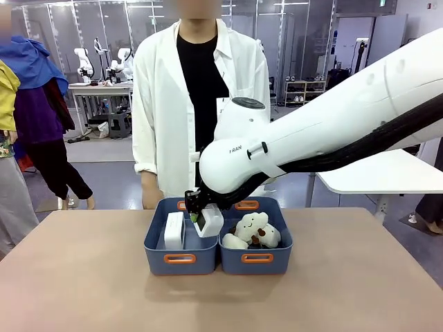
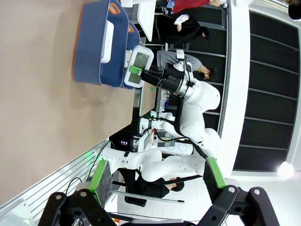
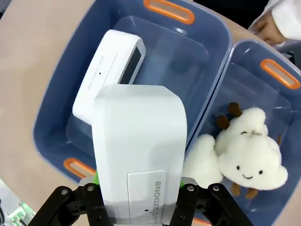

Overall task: Sort the digital clocks into the basket.
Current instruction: Pick up the Digital clock from the table and place it into the empty Plastic storage basket.

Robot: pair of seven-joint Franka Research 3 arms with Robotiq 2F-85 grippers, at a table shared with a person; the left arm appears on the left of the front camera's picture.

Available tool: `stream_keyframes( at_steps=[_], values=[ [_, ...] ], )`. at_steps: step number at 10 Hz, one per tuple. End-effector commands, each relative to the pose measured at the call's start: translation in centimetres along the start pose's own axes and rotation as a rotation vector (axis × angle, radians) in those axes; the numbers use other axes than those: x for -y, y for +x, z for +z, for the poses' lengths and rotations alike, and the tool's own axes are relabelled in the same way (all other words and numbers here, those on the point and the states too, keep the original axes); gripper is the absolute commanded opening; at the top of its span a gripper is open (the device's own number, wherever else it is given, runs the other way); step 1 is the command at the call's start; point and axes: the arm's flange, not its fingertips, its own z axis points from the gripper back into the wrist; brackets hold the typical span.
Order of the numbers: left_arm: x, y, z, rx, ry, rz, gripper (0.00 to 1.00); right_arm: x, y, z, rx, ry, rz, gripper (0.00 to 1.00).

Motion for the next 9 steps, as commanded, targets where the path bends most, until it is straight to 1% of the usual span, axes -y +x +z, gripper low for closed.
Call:
stream_keyframes(
  at_steps=[1, 2, 4, 6, 8, 9],
  values=[
    [0.0, -0.4, 0.3, -0.009, 0.009, -0.009, 1.00, -2.1, 3.7, -2.6, 0.049, 0.056, -0.100, 0.53],
    [0.0, -0.4, 0.3, -0.009, 0.009, -0.009, 1.00, -2.1, 3.8, -2.9, 0.055, 0.057, -0.114, 0.53],
    [0.0, -0.4, 0.3, -0.009, 0.009, -0.009, 1.00, -2.0, 4.9, -4.1, 0.069, 0.109, -0.149, 0.53],
    [0.0, -0.4, 0.3, -0.009, 0.009, -0.009, 1.00, -1.6, 4.8, -5.6, 0.015, 0.053, -0.177, 0.53],
    [0.0, -0.4, 0.3, -0.009, 0.009, -0.009, 1.00, -1.0, 3.9, -4.7, 0.035, 0.027, -0.186, 0.53],
    [0.0, -0.4, 0.3, -0.009, 0.009, -0.009, 1.00, -0.9, 3.6, -4.2, 0.037, 0.018, -0.194, 0.70]
  ],
)
